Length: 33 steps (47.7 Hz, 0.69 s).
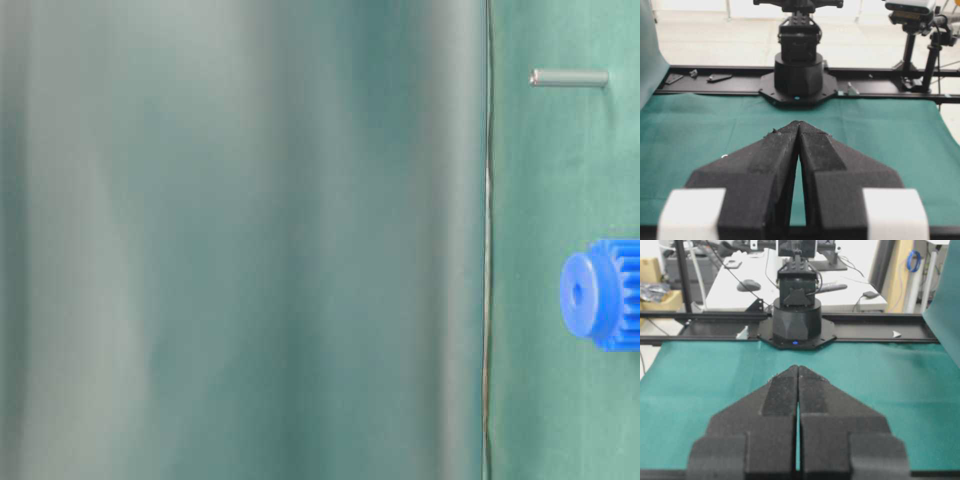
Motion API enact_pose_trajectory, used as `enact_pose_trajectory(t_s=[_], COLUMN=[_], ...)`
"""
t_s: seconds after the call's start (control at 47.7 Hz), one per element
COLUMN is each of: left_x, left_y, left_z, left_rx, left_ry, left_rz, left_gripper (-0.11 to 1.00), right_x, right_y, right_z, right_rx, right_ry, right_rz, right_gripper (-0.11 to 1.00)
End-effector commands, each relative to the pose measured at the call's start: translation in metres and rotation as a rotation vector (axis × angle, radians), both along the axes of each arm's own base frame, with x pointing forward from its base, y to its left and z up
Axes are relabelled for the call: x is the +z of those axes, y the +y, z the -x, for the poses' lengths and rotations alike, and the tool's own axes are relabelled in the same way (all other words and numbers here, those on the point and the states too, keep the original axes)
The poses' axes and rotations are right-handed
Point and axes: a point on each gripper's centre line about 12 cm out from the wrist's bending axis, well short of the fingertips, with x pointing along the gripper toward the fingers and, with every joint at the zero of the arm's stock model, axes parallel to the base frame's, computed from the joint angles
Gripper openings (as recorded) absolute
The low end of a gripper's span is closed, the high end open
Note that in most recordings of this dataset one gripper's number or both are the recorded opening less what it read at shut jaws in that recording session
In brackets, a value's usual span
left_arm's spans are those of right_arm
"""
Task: Insert the shaft placed at a random location into the center hole of the small gear at another random location.
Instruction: 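Move the right gripper open toward the silver shaft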
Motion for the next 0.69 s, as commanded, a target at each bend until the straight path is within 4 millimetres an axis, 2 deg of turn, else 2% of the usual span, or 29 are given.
enact_pose_trajectory(t_s=[0.0, 0.21, 0.524, 0.608, 0.67], left_x=[0.011, 0.009, 0.01, 0.01, 0.01], left_y=[-0.004, -0.004, -0.004, -0.004, -0.004], left_z=[-0.004, -0.004, -0.003, -0.003, -0.003], left_rx=[-0.02, -0.025, -0.025, -0.025, -0.025], left_ry=[-0.023, -0.007, -0.012, -0.012, -0.012], left_rz=[-0.003, 0.022, 0.026, 0.026, 0.025], left_gripper=[0.0, 0.0, 0.0, 0.0, 0.0], right_x=[0.009, 0.006, -0.026, -0.04, -0.052], right_y=[-0.001, -0.002, -0.024, -0.033, -0.039], right_z=[-0.005, -0.013, -0.033, -0.041, -0.047], right_rx=[-0.003, -0.011, -0.104, -0.138, -0.159], right_ry=[-0.02, 0.011, 0.116, 0.165, 0.201], right_rz=[0.0, -0.003, -0.017, -0.025, -0.029], right_gripper=[0.01, 0.01, 0.01, 0.09, 0.23])
